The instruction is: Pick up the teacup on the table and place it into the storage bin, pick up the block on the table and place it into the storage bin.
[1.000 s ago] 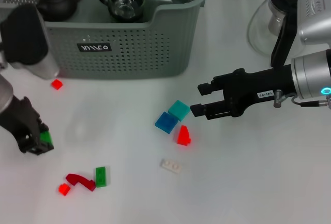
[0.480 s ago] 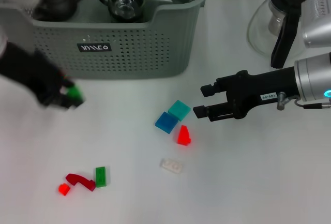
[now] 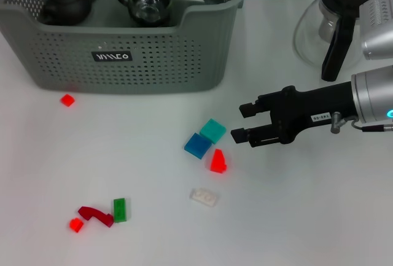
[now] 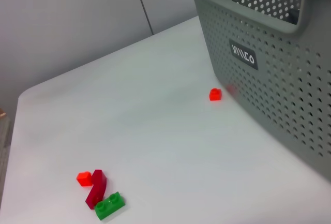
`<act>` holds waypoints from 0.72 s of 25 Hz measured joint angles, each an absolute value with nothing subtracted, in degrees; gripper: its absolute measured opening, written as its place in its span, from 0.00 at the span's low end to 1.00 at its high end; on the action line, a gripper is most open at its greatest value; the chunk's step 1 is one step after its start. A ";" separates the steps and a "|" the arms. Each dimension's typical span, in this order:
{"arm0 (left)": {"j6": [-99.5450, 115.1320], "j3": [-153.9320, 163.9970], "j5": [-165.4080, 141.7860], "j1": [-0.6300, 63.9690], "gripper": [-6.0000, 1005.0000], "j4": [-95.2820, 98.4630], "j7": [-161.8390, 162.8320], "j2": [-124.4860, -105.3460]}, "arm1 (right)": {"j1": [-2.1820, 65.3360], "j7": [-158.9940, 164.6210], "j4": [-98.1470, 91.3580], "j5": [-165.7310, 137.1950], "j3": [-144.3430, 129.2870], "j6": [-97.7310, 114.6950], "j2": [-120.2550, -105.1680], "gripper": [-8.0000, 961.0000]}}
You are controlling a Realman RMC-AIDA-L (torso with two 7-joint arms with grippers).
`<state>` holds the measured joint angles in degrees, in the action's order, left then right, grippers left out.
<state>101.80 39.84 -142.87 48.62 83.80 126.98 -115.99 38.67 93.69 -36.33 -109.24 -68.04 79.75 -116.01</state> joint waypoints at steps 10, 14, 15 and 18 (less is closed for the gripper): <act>82.34 48.17 -155.85 55.11 0.50 65.39 133.05 -113.28 | 38.66 93.79 -36.39 -109.24 -68.07 79.79 -116.20 0.71; 81.02 48.18 -157.31 55.46 0.52 64.42 132.88 -113.41 | 38.50 93.78 -36.39 -109.24 -68.04 79.81 -116.19 0.71; 81.02 48.17 -157.35 55.39 0.52 64.70 132.68 -113.41 | 38.48 93.77 -36.39 -109.24 -68.03 79.81 -116.17 0.71; 83.04 48.08 -157.11 54.85 0.57 67.02 132.04 -113.26 | 38.48 93.78 -36.39 -109.25 -68.02 79.80 -116.06 0.71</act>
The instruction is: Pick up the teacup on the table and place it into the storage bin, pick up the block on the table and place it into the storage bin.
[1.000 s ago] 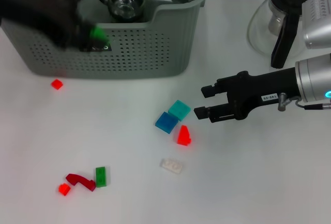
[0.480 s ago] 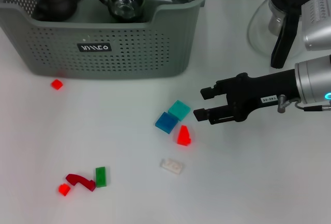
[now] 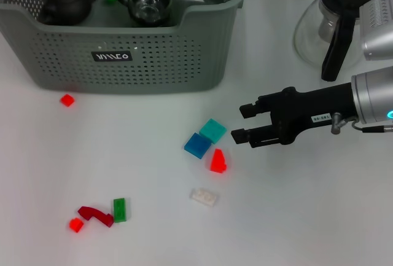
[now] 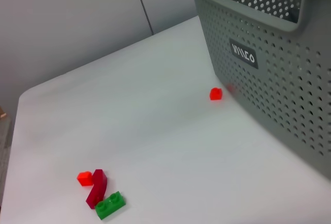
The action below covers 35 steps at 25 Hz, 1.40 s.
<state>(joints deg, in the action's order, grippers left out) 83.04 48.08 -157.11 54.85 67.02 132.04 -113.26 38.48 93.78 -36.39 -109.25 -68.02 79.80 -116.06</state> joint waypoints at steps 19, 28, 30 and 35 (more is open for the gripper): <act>118.55 62.47 -139.23 34.36 0.93 91.80 122.80 -117.05 | 39.02 94.27 -36.45 -109.25 -66.58 79.64 -115.68 0.71; 115.72 71.52 -152.24 32.22 0.93 84.95 118.29 -122.14 | 39.93 94.21 -36.32 -109.25 -66.53 78.99 -115.75 0.71; 114.68 73.05 -156.35 32.24 0.93 83.72 116.75 -123.61 | 40.05 94.07 -36.30 -109.25 -66.53 78.49 -115.88 0.71; 112.57 77.46 -159.39 32.03 0.91 82.51 115.69 -124.35 | 40.36 94.00 -36.29 -109.25 -66.53 77.84 -116.10 0.71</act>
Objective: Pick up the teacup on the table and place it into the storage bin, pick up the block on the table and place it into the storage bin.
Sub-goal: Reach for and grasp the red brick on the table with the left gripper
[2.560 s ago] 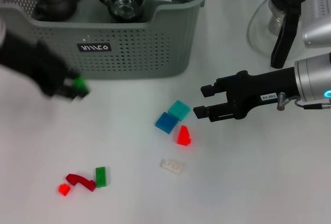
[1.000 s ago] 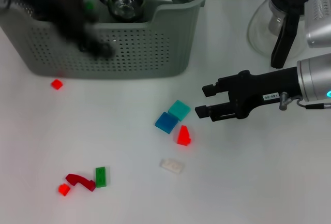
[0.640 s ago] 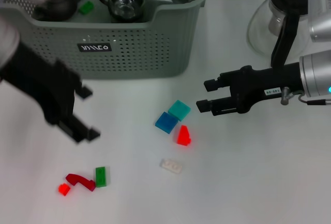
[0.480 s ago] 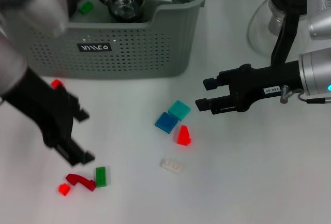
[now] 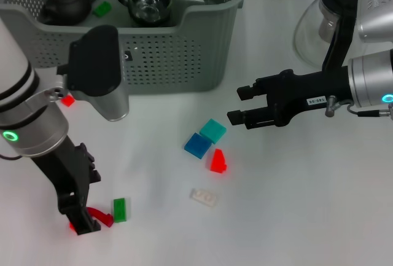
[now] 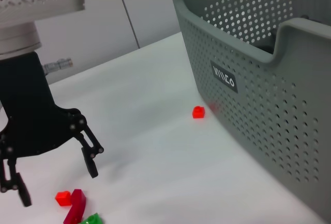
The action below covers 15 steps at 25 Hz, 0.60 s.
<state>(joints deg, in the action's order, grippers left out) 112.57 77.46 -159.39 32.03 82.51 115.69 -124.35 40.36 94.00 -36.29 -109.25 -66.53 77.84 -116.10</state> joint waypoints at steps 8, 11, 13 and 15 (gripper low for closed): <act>107.97 79.87 -159.97 30.33 0.87 81.96 113.49 -124.32 | 39.92 93.91 -36.29 -109.25 -65.90 77.63 -116.29 0.71; 105.37 81.93 -159.80 29.58 0.82 81.18 112.25 -124.40 | 39.90 93.89 -36.25 -109.25 -65.79 77.61 -116.28 0.71; 104.42 82.63 -159.41 29.51 0.79 80.62 111.43 -124.42 | 39.90 94.00 -36.23 -109.25 -65.76 77.60 -116.28 0.71; 103.62 82.97 -159.25 29.28 0.79 80.43 110.52 -124.44 | 39.90 94.17 -36.20 -109.25 -65.70 77.60 -116.38 0.71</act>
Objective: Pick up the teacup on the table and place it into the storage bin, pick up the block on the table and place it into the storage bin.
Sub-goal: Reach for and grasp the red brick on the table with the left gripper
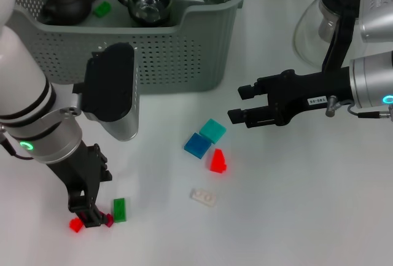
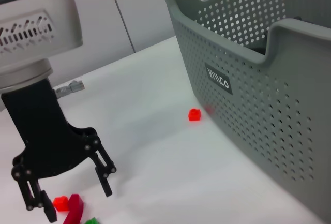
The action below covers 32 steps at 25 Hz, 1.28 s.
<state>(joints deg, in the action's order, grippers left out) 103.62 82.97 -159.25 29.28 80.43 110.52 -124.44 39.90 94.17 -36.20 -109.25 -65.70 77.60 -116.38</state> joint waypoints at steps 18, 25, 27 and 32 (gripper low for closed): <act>102.51 83.40 -159.73 28.10 0.77 79.88 104.28 -124.13 | 40.21 94.61 -34.99 -109.19 -65.30 76.23 -117.18 0.71; 101.93 83.85 -159.79 27.82 0.72 79.32 103.83 -124.19 | 40.08 94.64 -34.98 -109.10 -64.68 76.14 -117.08 0.71; 101.38 83.88 -159.82 27.66 0.68 78.95 103.58 -124.25 | 40.14 94.65 -34.97 -109.16 -64.58 76.13 -117.07 0.71; 100.40 84.02 -159.77 27.12 0.66 78.28 102.87 -124.38 | 40.22 94.66 -34.97 -109.22 -64.57 76.11 -117.07 0.71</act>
